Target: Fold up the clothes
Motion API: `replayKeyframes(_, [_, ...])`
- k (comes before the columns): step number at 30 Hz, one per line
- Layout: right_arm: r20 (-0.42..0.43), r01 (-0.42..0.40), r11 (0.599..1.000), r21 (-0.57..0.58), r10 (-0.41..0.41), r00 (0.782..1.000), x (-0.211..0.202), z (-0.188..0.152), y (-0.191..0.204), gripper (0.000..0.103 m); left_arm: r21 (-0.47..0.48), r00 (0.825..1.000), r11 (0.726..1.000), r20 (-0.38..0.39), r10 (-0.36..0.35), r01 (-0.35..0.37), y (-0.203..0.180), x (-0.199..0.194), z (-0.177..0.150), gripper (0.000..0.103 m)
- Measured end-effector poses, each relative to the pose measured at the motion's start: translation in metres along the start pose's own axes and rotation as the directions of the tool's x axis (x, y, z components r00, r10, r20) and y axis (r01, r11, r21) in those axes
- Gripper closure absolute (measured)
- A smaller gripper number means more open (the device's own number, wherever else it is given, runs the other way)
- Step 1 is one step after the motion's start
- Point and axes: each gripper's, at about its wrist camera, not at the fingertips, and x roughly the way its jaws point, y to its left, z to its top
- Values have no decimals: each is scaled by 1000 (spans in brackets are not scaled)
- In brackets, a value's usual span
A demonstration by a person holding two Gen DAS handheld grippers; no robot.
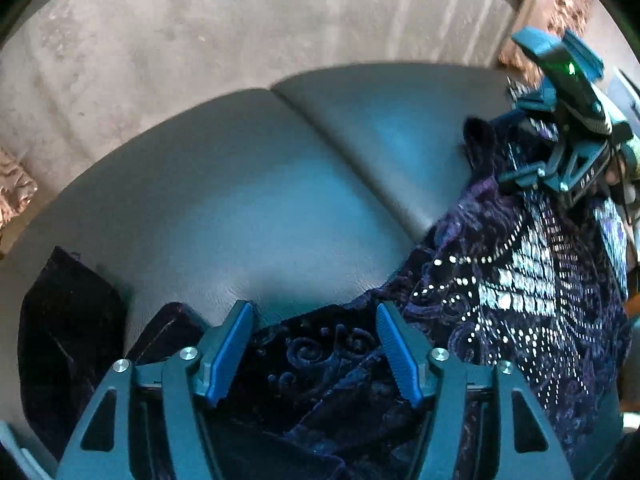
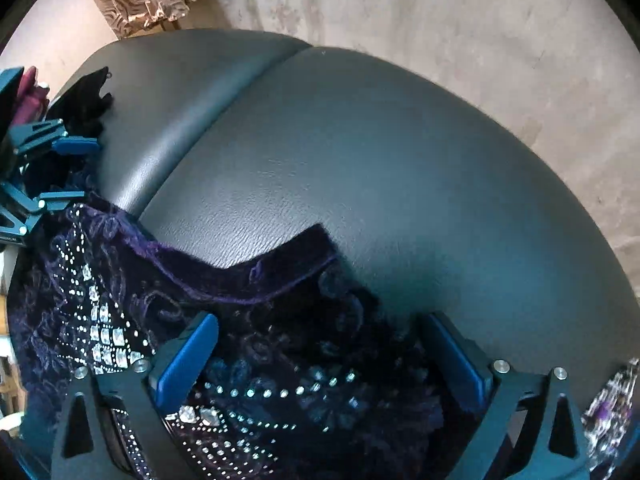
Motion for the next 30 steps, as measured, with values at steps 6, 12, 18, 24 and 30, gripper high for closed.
replayKeyframes(6, [61,56,997,-61,-52,997,-24,-17,33,83,14,995,998,70,68,-69,-26,-21,-22,99])
replayKeyframes(12, [211,165,981,-101,-140,967,-78,-26,60,91,-239,905,966,380,190,-102,-4,-102,-39,99])
replayKeyframes(18, [542,309,951,20,-270,796,-155,-32,63,77,-355,799,878,395,453,-322,4,-109,-16,91])
replayKeyframes(24, [384,304,949,87,-313,869,-100,-23,54,30,-437,863,841,233,449,-319,22,-68,-24,88])
replayKeyframes(30, [413,64,989,132,-114,904,-96,-53,81,29,-420,841,869,342,418,-261,-23,-81,-75,84])
